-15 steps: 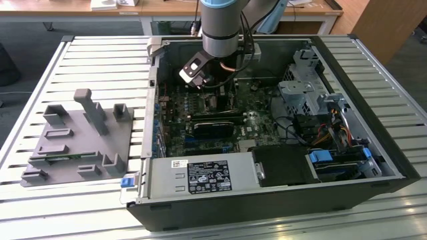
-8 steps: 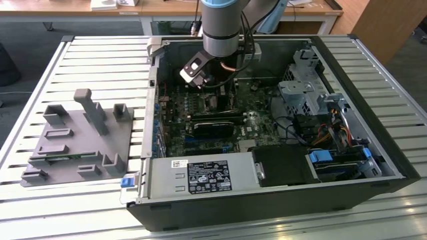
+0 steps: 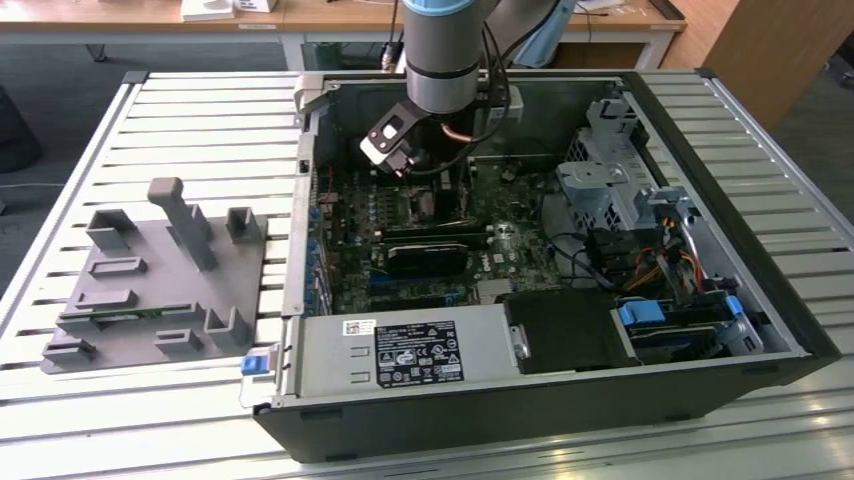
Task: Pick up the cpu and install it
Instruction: 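Place the cpu into insertion slot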
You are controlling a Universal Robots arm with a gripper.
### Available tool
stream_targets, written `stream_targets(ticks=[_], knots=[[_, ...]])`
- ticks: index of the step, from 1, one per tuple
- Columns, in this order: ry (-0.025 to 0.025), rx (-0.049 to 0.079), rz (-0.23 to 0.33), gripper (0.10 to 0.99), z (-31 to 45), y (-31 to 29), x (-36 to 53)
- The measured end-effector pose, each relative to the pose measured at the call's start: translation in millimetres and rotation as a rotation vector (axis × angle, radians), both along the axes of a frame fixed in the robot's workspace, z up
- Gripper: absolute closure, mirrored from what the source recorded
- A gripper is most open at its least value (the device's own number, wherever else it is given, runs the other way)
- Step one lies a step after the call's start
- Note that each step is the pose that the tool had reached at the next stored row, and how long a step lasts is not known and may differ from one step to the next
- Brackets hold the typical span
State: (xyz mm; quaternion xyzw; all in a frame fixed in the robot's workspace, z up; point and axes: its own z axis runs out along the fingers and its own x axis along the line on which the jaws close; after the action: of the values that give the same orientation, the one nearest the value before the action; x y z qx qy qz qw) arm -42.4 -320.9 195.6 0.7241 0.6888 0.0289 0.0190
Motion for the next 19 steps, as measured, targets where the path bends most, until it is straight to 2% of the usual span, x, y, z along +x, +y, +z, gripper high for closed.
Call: stream_targets(ticks=[6,12,13,14,15,16,19], knots=[[0.0003,0.000,0.000,0.486,2.2,0.0,0.0],[0.0029,0.000,-0.001,0.498,10.0,0.0,0.0],[0.0043,0.000,-0.001,0.561,11.2,0.0,0.0],[0.0060,0.000,-0.001,0.561,12.3,0.0,0.1],[0.0075,0.000,-0.001,0.620,13.4,0.0,0.1],[0.0087,0.000,-0.001,0.620,14.8,0.0,0.1],[0.0115,0.000,-0.001,0.796,19.0,0.0,0.1]])
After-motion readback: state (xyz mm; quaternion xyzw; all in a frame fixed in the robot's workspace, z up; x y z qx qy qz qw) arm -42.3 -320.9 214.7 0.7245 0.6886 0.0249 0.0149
